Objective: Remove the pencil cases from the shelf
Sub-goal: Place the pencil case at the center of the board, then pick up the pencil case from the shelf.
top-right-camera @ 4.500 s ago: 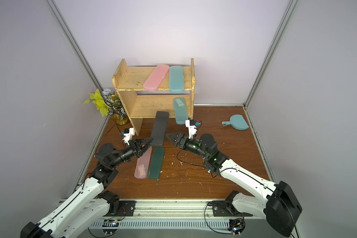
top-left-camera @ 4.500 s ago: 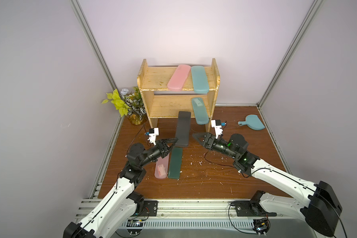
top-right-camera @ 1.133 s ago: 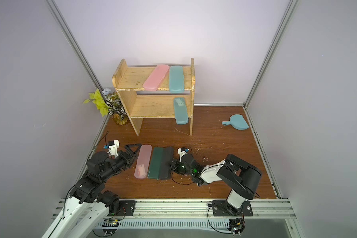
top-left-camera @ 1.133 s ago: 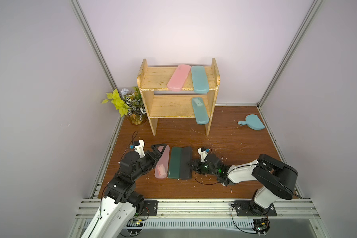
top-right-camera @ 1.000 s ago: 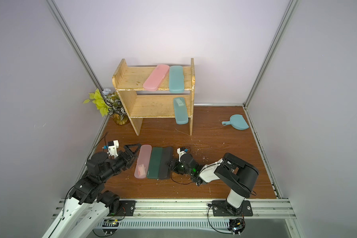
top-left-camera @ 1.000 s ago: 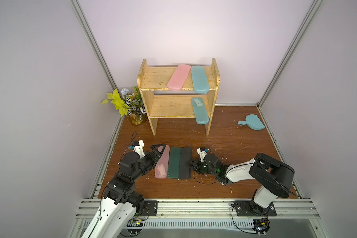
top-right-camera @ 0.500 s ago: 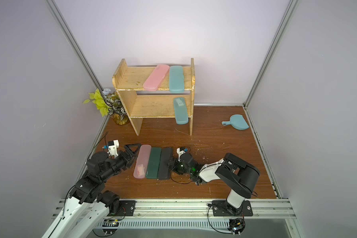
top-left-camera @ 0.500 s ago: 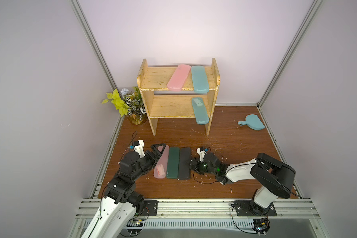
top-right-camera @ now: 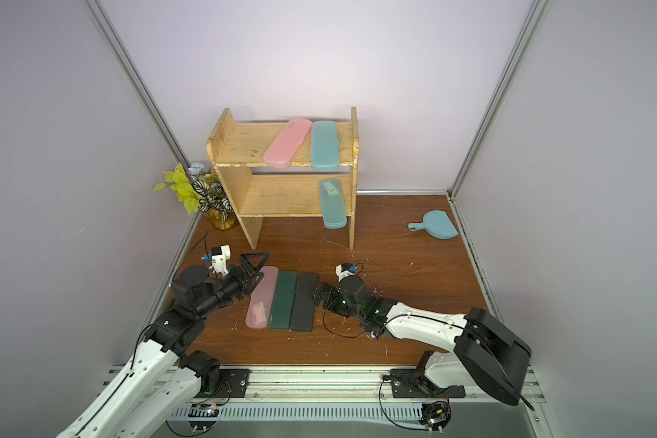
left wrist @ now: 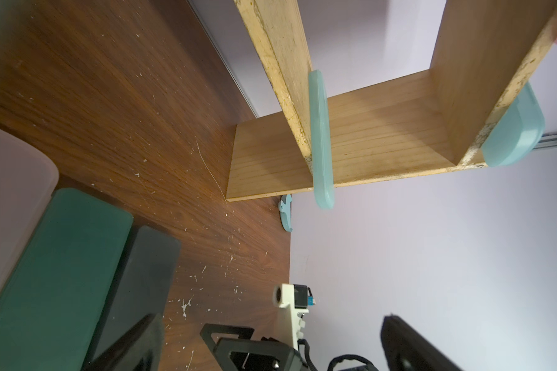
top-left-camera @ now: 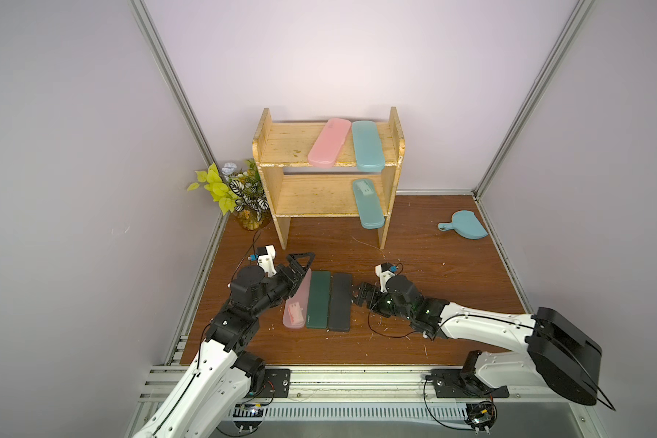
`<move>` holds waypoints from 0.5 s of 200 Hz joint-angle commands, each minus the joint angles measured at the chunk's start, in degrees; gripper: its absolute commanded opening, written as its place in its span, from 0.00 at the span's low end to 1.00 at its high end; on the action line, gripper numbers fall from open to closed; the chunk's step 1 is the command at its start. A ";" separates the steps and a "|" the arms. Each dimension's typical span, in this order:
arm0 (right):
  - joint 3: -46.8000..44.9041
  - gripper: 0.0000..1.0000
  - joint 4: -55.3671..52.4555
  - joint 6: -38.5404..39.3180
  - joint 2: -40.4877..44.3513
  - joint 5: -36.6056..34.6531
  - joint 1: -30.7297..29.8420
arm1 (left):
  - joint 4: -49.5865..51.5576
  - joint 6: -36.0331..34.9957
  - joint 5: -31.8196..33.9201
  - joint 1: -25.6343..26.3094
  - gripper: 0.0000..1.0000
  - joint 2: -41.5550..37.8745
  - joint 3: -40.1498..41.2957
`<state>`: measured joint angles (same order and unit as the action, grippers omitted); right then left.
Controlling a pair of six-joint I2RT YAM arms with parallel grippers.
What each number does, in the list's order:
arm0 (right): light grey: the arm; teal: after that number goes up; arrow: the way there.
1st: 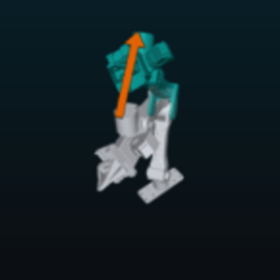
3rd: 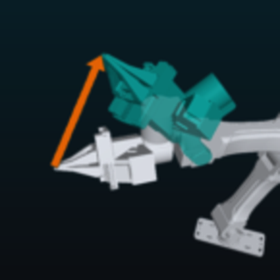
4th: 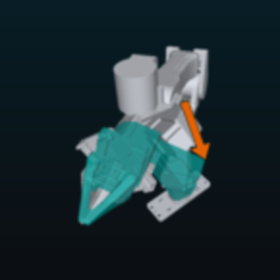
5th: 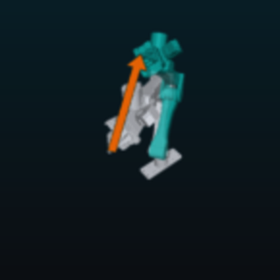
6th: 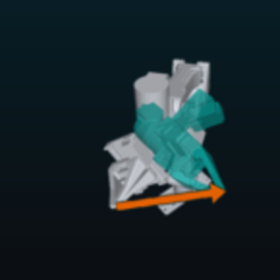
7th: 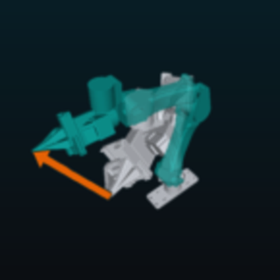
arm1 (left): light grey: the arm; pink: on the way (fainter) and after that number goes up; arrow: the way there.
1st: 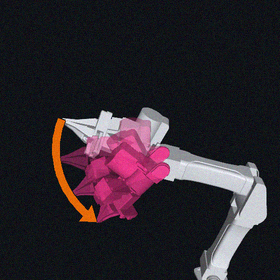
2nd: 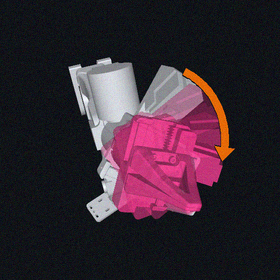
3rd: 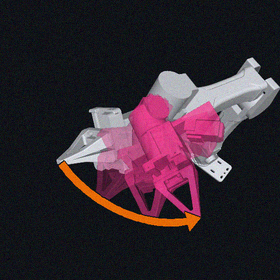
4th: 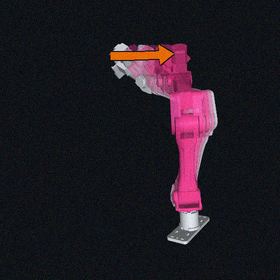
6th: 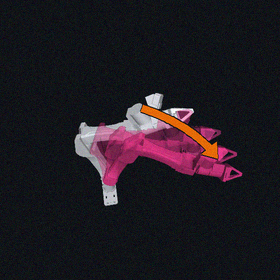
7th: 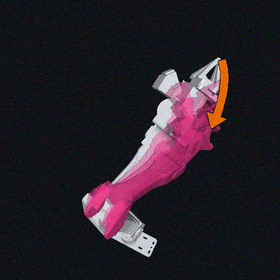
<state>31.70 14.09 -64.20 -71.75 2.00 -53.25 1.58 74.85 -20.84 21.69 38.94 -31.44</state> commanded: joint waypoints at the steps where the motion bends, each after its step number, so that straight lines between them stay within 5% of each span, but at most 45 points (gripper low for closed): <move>1: 1.34 0.99 -10.31 6.68 6.32 -2.04 2.98 | -8.09 0.17 -2.47 0.54 0.99 4.49 -2.85; 51: 1.22 0.99 -17.31 14.87 17.58 7.09 15.23 | -17.12 1.43 1.53 5.51 0.99 17.93 -8.58; 100: 4.59 0.97 -21.73 23.10 19.78 11.65 20.02 | -29.08 4.86 7.84 12.30 0.98 30.53 -12.06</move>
<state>33.12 -4.93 -47.62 -53.58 9.87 -34.48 -18.68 77.19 -16.93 31.40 65.25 -41.54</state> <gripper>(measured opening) 0.978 0.996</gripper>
